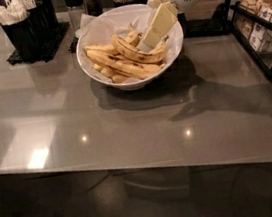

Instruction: Pick banana from white bowl

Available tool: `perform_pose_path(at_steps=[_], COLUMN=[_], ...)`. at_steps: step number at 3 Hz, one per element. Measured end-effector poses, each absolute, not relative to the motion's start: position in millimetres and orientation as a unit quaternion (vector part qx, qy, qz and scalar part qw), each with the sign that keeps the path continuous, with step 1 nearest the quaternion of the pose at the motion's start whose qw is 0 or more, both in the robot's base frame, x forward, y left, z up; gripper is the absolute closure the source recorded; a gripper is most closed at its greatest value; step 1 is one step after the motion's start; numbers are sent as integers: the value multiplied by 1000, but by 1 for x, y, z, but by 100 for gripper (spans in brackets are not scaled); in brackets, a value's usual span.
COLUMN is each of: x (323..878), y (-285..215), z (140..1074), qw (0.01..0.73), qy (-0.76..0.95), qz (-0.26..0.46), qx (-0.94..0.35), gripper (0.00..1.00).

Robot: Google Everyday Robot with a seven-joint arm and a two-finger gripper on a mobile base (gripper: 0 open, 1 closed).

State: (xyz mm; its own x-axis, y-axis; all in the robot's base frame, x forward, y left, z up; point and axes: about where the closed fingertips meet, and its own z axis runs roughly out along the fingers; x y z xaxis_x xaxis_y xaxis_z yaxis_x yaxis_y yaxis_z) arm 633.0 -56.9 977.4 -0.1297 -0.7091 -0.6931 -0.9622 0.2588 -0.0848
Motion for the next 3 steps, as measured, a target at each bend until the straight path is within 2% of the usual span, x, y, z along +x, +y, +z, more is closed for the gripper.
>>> perform_pose_path(at_steps=[1,2,3], x=[634,634,634], y=[-56,-56,-56], z=[976,976,976], qw=[321,321,321], qy=[725,725,725], qz=[198,198,198], qx=[-576,-576,-576], gripper=[19,32,33])
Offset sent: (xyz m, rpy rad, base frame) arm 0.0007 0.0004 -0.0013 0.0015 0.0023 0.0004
